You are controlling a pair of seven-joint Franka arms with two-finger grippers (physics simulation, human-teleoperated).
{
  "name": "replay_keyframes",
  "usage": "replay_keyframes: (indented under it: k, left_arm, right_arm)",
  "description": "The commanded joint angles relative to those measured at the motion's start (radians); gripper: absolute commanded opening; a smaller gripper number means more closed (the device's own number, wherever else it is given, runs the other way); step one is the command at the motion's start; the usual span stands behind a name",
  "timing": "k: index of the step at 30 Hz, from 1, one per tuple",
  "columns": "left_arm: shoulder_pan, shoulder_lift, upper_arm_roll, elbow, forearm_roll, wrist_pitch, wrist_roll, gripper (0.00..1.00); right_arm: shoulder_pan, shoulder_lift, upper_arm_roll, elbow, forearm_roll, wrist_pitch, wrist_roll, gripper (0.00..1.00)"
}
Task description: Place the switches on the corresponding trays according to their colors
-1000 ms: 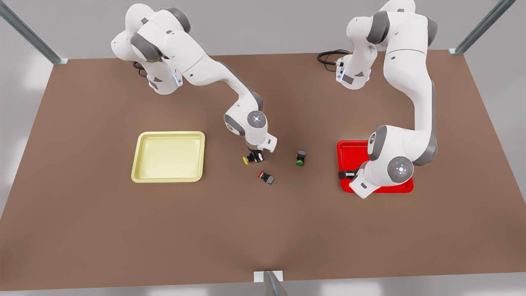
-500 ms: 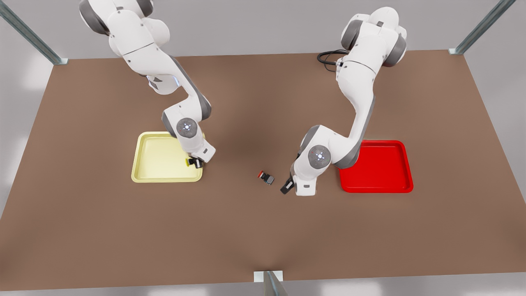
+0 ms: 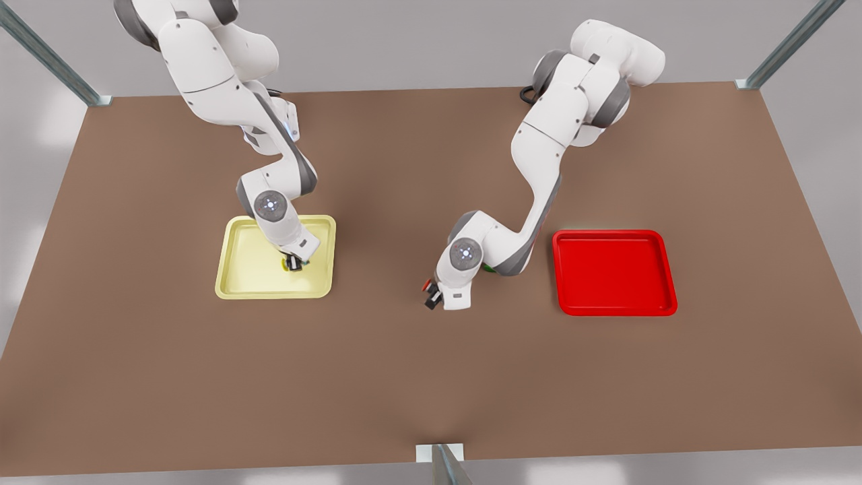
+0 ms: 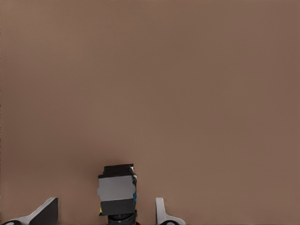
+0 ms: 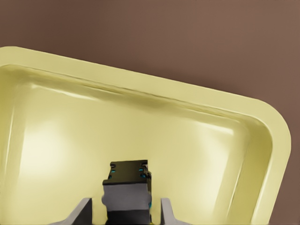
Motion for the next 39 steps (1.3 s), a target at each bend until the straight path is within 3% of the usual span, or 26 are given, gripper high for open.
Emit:
replay_keyframes:
  k: [1,4,7,8,10,12,14,15,17,19,21,29,33,39]
  left_arm:
    - [0.000,0.002,0.000,0.000,0.004,0.002,-0.002,1.00]
    - [-0.005,0.029,-0.002,0.008,0.001,0.010,-0.008,1.00]
    - [-0.012,0.037,0.005,0.011,0.003,0.025,-0.005,1.00]
    - [-0.012,0.045,0.006,0.011,0.003,0.034,-0.005,1.00]
    - [-0.012,0.046,0.006,0.009,0.023,0.036,-0.005,1.00]
    - [-0.012,0.046,0.006,0.008,0.024,0.036,-0.005,1.00]
    - [-0.012,0.046,0.006,0.008,0.024,0.036,-0.005,0.79]
    - [-0.011,0.048,0.006,0.006,0.032,0.036,-0.002,0.74]
    - [-0.011,0.046,0.006,0.006,0.046,0.036,-0.003,0.66]
    - [-0.011,0.046,0.006,0.005,0.044,0.036,-0.003,0.62]
    - [-0.011,0.046,0.006,0.005,0.044,0.036,-0.003,0.60]
    - [-0.011,0.046,0.006,0.006,0.046,0.036,-0.002,0.51]
    - [-0.009,0.046,0.006,0.006,0.046,0.036,0.000,0.49]
    - [-0.011,0.046,0.006,0.006,0.046,0.036,0.000,0.50]
  right_arm:
    - [-0.001,0.001,0.000,0.000,0.000,0.000,-0.001,0.88]
    - [-0.009,-0.018,-0.014,0.032,0.000,-0.020,-0.042,0.89]
    - [-0.007,-0.115,-0.014,0.146,0.017,-0.201,0.030,0.90]
    - [-0.009,-0.159,-0.018,0.150,0.017,-0.221,0.137,0.90]
    - [-0.010,-0.175,-0.023,0.337,0.090,-0.469,0.385,0.94]
    - [-0.014,-0.238,-0.037,0.406,0.126,-0.543,0.737,1.00]
    - [-0.017,-0.226,-0.067,0.558,0.127,-0.672,1.019,1.00]
    - [-0.029,-0.209,-0.127,0.661,0.129,-0.761,1.019,1.00]
    - [-0.072,-0.146,-0.143,0.894,0.135,-0.992,1.127,1.00]
    - [-0.193,-0.170,-0.147,0.913,0.204,-0.989,1.134,1.00]
    - [-0.199,-0.160,-0.186,0.939,0.189,-1.063,1.148,1.00]
    - [-0.211,-0.089,-0.192,0.997,0.189,-1.060,1.159,1.00]
    - [-0.211,0.024,-0.189,1.091,0.190,-1.055,1.153,1.00]
    - [-0.213,0.054,-0.189,1.103,0.222,-1.035,1.156,1.00]
